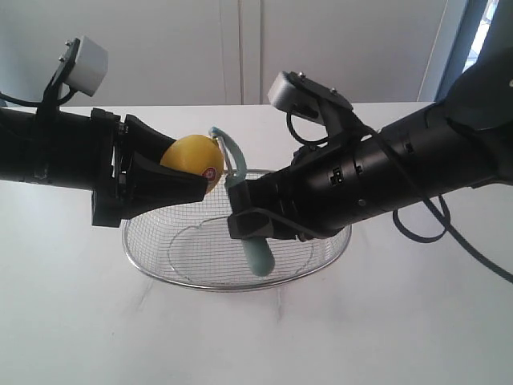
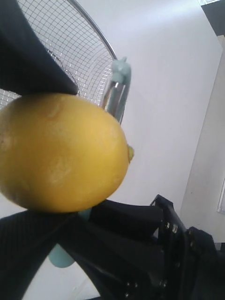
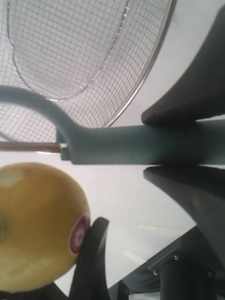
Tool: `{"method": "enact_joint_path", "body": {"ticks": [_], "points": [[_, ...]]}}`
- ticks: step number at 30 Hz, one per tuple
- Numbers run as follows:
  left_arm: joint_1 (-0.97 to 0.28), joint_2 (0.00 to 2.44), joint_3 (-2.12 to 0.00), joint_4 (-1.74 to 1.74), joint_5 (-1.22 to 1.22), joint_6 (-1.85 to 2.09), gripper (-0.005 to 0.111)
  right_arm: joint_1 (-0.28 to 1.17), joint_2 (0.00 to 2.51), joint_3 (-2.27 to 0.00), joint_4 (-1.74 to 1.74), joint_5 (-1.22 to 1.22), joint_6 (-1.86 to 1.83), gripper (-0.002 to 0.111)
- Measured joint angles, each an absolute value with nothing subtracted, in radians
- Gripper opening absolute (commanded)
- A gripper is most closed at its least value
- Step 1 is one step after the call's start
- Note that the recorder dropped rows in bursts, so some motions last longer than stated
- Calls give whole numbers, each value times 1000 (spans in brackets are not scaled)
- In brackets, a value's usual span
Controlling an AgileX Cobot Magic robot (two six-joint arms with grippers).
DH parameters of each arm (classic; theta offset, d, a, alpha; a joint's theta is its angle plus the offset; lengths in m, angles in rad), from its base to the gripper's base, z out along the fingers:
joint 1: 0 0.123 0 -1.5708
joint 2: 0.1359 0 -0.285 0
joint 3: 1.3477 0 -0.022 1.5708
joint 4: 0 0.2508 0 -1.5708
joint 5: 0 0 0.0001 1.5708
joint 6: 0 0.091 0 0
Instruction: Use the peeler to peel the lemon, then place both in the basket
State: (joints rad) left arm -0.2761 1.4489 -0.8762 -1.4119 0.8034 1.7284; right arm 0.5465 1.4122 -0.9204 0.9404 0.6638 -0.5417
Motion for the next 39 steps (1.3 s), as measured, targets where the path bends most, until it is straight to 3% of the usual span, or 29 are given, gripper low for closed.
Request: {"method": "enact_joint_path", "body": {"ticks": [28,39], "points": [[-276,1449,-876,-1419,805,1728,0,548,1480,-920,900,651,-512,0],[-276,1449,-876,-1419,809,1728,0,619,1493,-920,917,672,-523,0]]}}
